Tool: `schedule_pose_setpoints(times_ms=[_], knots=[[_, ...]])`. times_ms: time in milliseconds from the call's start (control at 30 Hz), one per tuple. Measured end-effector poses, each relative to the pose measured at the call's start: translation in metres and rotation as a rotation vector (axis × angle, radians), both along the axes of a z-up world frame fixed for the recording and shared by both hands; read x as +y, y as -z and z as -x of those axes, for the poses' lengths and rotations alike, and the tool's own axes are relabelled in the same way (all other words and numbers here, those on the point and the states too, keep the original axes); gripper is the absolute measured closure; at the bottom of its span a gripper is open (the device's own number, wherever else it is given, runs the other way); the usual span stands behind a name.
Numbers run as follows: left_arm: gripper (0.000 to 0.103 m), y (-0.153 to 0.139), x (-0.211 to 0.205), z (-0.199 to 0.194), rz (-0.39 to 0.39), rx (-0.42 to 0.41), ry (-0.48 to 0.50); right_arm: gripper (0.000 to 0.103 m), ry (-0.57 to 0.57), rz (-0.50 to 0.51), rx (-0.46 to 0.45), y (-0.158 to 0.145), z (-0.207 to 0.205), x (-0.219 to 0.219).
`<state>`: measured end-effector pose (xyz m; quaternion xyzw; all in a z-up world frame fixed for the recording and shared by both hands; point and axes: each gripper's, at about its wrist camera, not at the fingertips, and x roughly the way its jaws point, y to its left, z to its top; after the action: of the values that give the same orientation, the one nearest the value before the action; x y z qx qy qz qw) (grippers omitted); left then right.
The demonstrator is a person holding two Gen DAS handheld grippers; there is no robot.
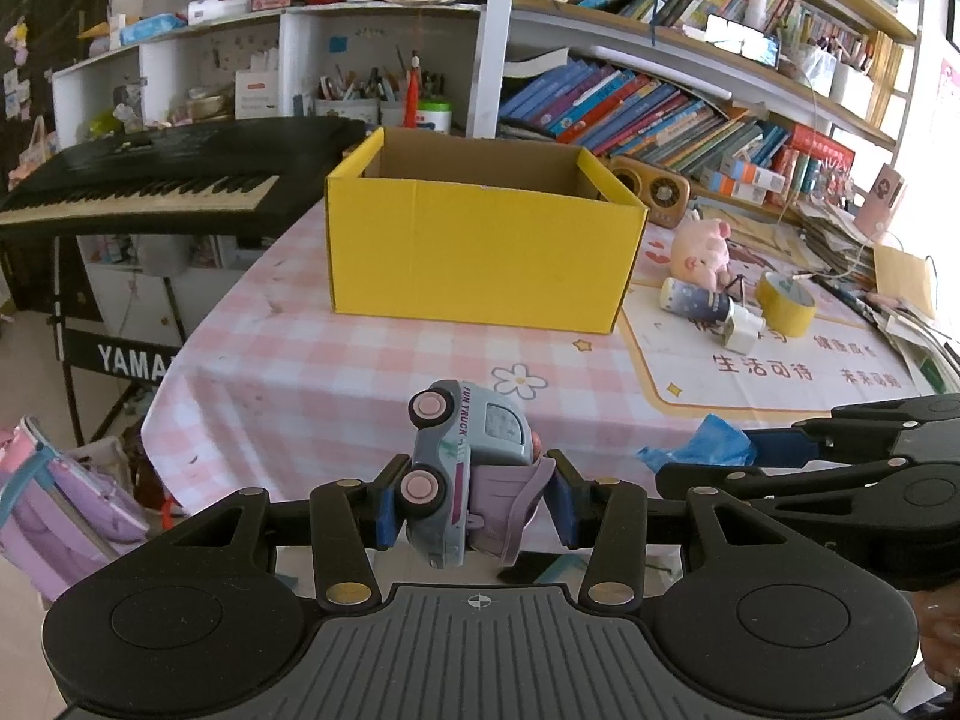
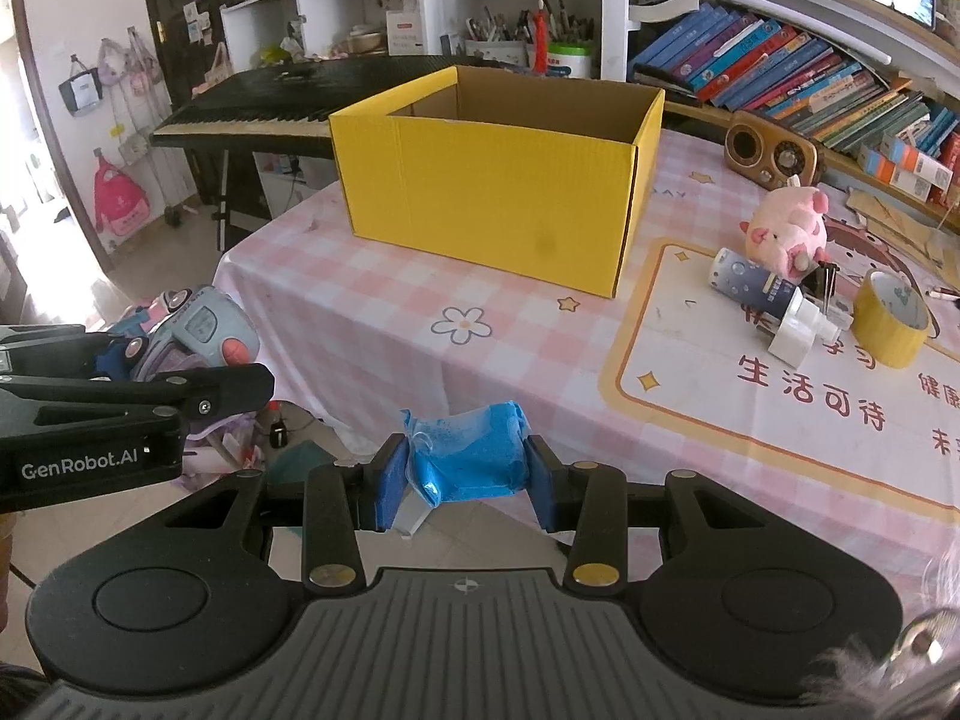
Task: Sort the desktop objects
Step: 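Lift the toy car and blue bag and carry both toward the yellow box, then lower both tools into the yellow box and open them to release the car and bag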
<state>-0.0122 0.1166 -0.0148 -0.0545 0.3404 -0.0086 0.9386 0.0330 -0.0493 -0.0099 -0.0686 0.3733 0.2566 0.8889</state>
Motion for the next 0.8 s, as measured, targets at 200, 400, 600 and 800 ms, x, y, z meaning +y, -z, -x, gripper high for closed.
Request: schedule_pose_setpoints(times_ms=[200, 400, 600, 800], knots=[[0.058, 0.002, -0.001, -0.005, 0.004, 0.016, 0.009, 0.065, -0.009, 0.007, 0.009, 0.002, -0.002, 0.001], [0.058, 0.004, -0.003, -0.009, -0.003, 0.029, 0.029, 0.065, -0.001, 0.001, 0.031, 0.005, -0.008, 0.002], [0.058, 0.006, -0.004, -0.015, -0.013, 0.037, 0.035, 0.065, -0.034, 0.004, 0.051, 0.009, -0.015, 0.008], [0.058, 0.001, -0.001, -0.027, -0.022, 0.011, 0.009, 0.065, -0.052, 0.008, 0.038, 0.007, -0.030, 0.013]])
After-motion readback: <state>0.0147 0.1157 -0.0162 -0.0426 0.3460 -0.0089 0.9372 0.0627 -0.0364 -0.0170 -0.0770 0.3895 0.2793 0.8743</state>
